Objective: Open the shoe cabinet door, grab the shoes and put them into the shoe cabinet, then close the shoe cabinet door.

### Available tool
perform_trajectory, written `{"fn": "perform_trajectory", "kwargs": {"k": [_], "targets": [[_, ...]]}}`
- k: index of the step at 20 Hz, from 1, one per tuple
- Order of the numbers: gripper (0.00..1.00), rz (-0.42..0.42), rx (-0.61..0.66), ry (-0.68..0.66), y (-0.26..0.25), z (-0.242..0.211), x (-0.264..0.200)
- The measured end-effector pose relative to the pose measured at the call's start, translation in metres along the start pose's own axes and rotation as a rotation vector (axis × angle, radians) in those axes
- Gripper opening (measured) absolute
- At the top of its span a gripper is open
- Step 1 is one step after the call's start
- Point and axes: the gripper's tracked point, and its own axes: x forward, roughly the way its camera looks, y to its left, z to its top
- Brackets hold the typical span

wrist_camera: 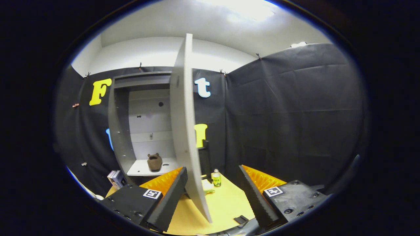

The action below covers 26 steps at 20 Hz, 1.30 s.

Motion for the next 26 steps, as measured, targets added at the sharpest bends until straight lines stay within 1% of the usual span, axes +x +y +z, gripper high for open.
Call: {"fn": "perform_trajectory", "kwargs": {"k": [3,6,8,12,14,17,19,21,23,26], "targets": [[0.97,0.032,-0.006,0.005,-0.025,-0.001,0.029],[0.98,0.116,0.004,0.043,-0.033,-0.013,0.069],[0.98,0.163,0.032,0.074,-0.039,-0.021,0.103],[0.98,0.228,0.067,0.128,-0.052,-0.038,0.146],[0.98,0.252,0.063,0.145,-0.048,-0.042,0.165],[0.98,0.3,0.051,0.148,-0.024,-0.043,0.187],[0.97,0.306,0.045,0.148,-0.018,-0.045,0.196],[0.98,0.318,0.055,0.148,-0.014,-0.043,0.195],[0.95,0.318,0.046,0.149,-0.008,-0.044,0.192],[0.95,0.343,0.018,0.137,0.022,-0.044,0.182]]}}
